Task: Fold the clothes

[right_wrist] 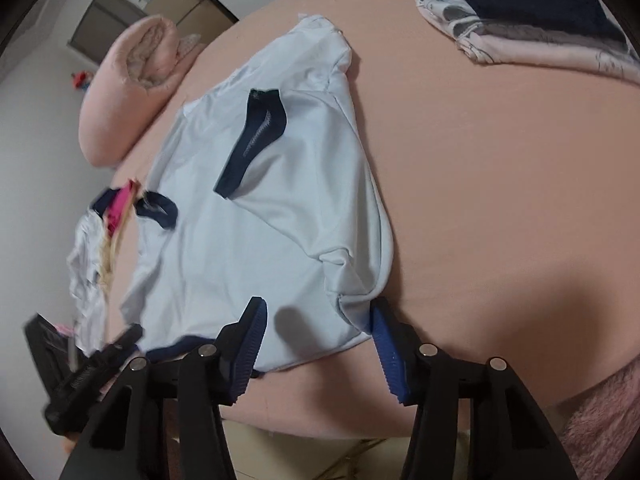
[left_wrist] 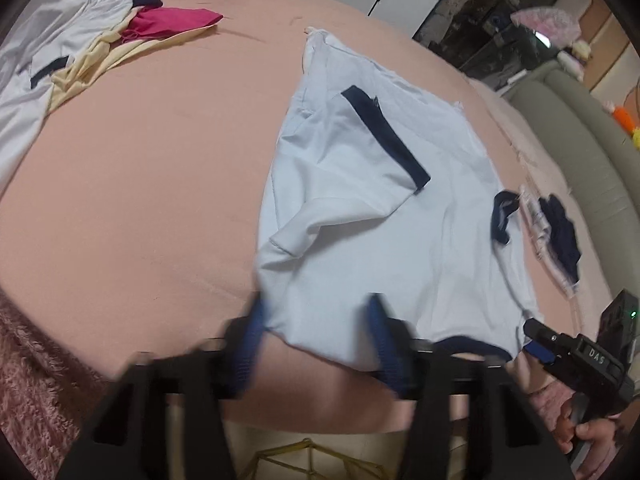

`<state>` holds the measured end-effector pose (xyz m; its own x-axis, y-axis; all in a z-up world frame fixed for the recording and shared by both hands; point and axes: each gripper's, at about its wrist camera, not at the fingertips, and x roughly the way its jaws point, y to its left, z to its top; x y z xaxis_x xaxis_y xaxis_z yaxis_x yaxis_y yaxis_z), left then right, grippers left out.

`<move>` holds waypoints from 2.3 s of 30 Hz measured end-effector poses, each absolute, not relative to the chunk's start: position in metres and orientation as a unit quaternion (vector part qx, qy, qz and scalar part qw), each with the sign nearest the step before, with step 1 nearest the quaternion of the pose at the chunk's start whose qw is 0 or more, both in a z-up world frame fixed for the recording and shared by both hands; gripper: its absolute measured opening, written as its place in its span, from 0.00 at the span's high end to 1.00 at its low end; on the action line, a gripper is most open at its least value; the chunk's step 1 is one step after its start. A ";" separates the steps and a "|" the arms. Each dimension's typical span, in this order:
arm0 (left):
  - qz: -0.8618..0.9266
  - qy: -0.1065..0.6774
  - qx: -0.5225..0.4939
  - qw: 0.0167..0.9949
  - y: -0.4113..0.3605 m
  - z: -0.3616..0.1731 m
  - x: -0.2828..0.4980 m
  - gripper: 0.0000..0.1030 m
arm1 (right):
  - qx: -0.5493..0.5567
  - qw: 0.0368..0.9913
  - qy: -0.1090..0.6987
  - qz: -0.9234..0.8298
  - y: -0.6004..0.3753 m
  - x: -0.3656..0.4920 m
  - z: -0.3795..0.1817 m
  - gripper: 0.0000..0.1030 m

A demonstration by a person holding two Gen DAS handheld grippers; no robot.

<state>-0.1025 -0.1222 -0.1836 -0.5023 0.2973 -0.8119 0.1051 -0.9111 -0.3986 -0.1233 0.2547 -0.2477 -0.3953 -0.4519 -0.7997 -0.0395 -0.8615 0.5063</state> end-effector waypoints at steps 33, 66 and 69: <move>0.850 -0.202 -0.475 0.105 -0.099 -0.191 -0.129 0.93 | 0.518 0.161 -0.273 -0.795 0.274 -0.133 -0.251 0.91; 0.826 -0.253 -0.488 0.125 -0.111 -0.155 -0.108 0.95 | 0.466 0.205 -0.295 -0.808 0.294 -0.101 -0.221 0.92; 0.825 -0.243 -0.492 0.132 -0.110 -0.144 -0.098 0.95 | 0.459 0.216 -0.317 -0.801 0.297 -0.089 -0.214 0.92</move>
